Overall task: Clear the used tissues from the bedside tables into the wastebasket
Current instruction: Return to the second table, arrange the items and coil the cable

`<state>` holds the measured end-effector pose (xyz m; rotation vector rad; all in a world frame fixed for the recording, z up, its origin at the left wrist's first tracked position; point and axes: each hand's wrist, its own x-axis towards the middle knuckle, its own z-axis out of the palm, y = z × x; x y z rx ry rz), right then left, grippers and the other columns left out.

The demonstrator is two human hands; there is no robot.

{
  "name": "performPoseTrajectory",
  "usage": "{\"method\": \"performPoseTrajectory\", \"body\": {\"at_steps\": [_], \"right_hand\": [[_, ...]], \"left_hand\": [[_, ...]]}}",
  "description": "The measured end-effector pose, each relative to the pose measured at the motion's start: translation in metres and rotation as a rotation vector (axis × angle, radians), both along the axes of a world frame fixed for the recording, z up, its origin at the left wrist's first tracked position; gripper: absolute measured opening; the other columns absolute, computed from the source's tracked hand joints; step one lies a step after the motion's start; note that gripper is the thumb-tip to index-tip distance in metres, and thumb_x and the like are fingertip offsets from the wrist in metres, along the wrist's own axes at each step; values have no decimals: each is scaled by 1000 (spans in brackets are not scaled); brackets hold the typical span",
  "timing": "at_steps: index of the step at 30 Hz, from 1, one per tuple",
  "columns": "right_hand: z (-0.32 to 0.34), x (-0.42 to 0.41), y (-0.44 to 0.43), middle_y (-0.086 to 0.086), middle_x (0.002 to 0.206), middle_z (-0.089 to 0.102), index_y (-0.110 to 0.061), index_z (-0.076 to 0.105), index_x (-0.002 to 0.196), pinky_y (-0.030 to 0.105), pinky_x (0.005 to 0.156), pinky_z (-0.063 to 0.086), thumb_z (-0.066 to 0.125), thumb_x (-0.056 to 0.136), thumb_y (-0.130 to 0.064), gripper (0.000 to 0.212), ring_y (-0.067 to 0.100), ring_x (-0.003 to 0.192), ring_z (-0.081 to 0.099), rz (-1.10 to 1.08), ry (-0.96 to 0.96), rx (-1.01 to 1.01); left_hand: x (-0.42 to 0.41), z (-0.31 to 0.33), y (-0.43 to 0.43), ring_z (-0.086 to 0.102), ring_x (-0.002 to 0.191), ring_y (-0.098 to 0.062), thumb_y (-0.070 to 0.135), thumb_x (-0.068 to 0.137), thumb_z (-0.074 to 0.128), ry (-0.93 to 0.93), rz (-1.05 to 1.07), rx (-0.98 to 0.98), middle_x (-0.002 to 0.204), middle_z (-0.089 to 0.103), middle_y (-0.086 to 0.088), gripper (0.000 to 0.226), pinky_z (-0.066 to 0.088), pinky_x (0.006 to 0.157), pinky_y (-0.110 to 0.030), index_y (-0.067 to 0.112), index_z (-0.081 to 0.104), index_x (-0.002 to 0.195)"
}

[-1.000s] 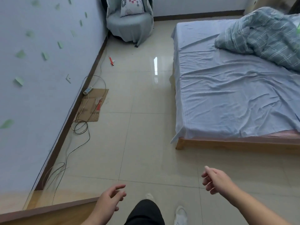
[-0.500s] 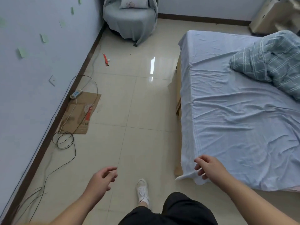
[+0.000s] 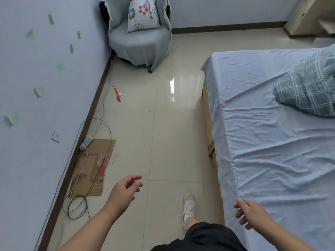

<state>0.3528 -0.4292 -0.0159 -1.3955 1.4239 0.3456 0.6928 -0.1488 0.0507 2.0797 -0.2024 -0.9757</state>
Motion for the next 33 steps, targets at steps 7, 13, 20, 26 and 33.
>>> {"method": "performPoseTrajectory", "body": {"at_steps": [7, 13, 20, 26, 33], "right_hand": [[57, 204, -122, 10, 86, 75, -10, 69, 97, 30, 58, 52, 53, 104, -27, 24, 19, 67, 67, 257, -113, -92], [73, 367, -205, 12, 88, 74, -6, 68, 99, 33, 58, 51, 55, 104, -25, 23, 20, 68, 66, 268, -229, -164], [62, 477, -278, 5, 88, 74, -14, 69, 98, 33, 61, 56, 54, 105, -31, 23, 21, 74, 70, 275, -118, -182], [54, 519, -338, 11, 84, 74, -11, 70, 95, 24, 54, 53, 55, 105, -23, 22, 20, 65, 66, 89, -43, -124], [6, 562, -429, 9, 71, 75, -9, 73, 88, 31, 53, 48, 61, 101, -21, 22, 18, 53, 63, -159, -9, -27]], "left_hand": [[91, -9, -52, 73, 97, -18, 22, 105, 63, 23, 109, 65, 102, 80, 2, 18, 56, 71, -32, 33, 75, 112], [197, -49, -93, 72, 92, -25, 17, 104, 64, 89, 187, 135, 95, 81, 0, 18, 52, 69, -35, 27, 78, 108], [379, -62, -214, 73, 90, -21, 20, 107, 61, 84, 60, 87, 95, 80, 1, 18, 54, 68, -33, 28, 76, 110], [519, -12, -360, 74, 93, -19, 24, 107, 59, 19, -112, 16, 101, 79, 2, 18, 55, 71, -32, 32, 74, 111], [628, 5, -539, 73, 92, -20, 25, 109, 56, -3, -163, -52, 103, 79, -2, 19, 58, 72, -33, 28, 75, 114]]}}
